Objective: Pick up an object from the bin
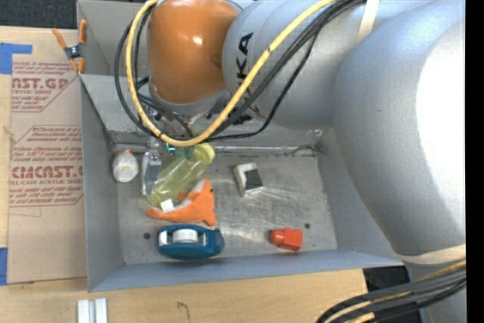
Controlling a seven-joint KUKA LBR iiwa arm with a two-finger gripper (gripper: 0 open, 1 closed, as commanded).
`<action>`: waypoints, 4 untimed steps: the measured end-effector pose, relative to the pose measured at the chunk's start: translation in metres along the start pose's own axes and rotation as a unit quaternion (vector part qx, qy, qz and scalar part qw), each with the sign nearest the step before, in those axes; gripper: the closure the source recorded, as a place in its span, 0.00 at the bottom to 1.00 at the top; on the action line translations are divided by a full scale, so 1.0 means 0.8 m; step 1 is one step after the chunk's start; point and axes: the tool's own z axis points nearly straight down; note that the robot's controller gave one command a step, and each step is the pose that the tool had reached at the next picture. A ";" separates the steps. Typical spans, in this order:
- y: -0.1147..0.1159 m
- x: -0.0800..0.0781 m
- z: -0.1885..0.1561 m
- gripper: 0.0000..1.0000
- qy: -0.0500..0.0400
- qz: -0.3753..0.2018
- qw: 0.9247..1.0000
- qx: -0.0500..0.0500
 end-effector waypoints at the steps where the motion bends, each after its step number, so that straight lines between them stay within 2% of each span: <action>1: -0.001 -0.003 -0.006 0.00 -0.004 0.001 1.000 -0.001; 2: -0.009 -0.007 0.019 0.00 -0.008 -0.047 0.999 -0.001; 3: -0.043 -0.006 0.106 0.00 -0.006 -0.111 0.994 0.000; 4: -0.058 -0.013 0.147 1.00 -0.006 -0.154 0.988 -0.001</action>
Offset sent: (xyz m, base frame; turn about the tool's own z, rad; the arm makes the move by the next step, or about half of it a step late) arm 0.0122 -0.0396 -0.1118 -0.4404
